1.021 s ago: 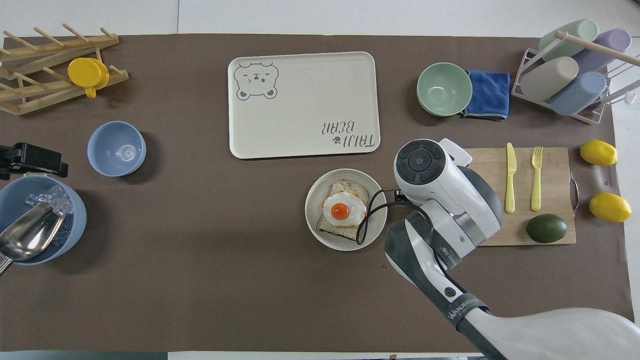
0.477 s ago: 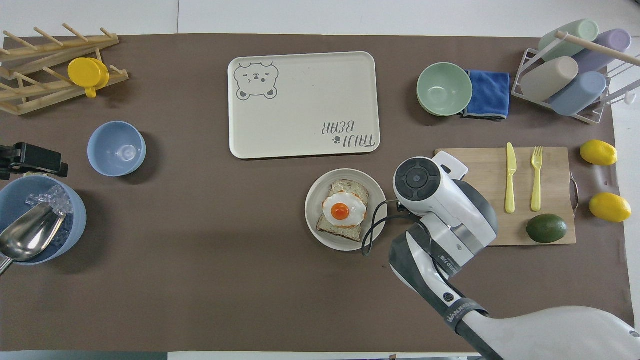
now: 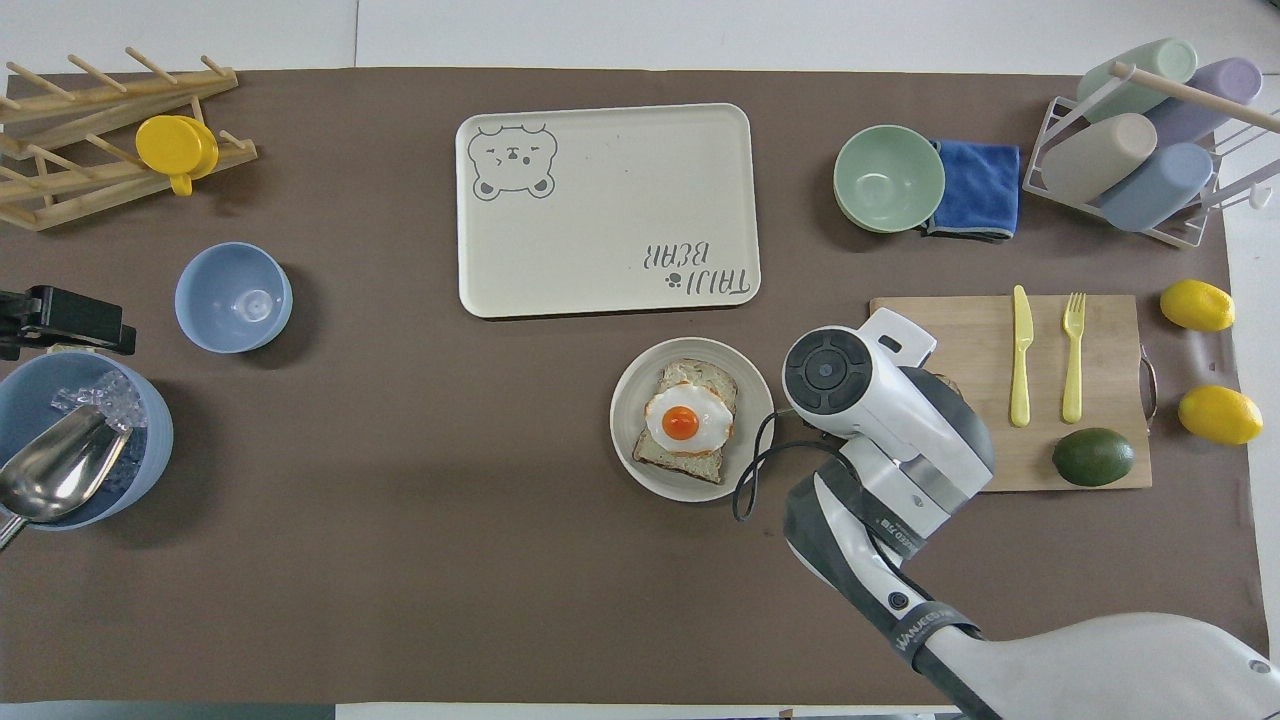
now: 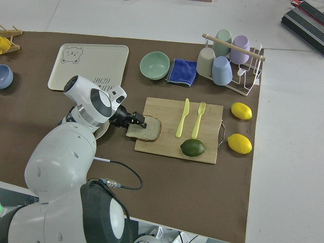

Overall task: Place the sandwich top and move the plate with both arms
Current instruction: 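Carry the bread slice over the plate and lower it onto the egg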

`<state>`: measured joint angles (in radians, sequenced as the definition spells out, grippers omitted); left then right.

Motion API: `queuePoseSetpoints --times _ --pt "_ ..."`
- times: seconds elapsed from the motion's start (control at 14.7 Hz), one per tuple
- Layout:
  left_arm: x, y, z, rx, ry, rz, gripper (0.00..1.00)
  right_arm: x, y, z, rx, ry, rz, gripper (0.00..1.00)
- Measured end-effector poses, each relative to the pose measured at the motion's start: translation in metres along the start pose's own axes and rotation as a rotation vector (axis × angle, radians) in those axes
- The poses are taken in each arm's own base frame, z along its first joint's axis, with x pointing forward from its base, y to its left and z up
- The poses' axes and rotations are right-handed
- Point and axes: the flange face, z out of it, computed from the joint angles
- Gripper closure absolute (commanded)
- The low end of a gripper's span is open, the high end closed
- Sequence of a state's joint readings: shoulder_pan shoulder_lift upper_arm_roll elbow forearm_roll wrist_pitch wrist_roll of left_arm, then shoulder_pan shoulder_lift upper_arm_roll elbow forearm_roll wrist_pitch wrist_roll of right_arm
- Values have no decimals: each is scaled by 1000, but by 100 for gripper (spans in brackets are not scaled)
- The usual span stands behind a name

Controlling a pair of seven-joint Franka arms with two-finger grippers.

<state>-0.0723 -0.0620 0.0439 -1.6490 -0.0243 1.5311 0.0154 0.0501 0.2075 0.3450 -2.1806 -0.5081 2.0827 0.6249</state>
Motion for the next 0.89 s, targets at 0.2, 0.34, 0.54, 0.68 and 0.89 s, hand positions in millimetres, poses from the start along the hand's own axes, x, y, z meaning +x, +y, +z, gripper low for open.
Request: queuePoseSetpoints --times 0.2,0.34,0.54,0.68,0.89 --pt "0 0 0 0 0 0 0 0 4 -5 -13 7 2 100" --pt "0 0 0 0 0 0 0 1 10 -7 -28 6 6 100" --pt "0 0 0 0 0 0 0 8 14 -20 -53 -13 19 100" --pt "0 0 0 0 0 0 0 16 1 -57 -62 -26 13 100" --pt "0 0 0 0 0 0 0 26 -30 -134 -51 -35 -15 100"
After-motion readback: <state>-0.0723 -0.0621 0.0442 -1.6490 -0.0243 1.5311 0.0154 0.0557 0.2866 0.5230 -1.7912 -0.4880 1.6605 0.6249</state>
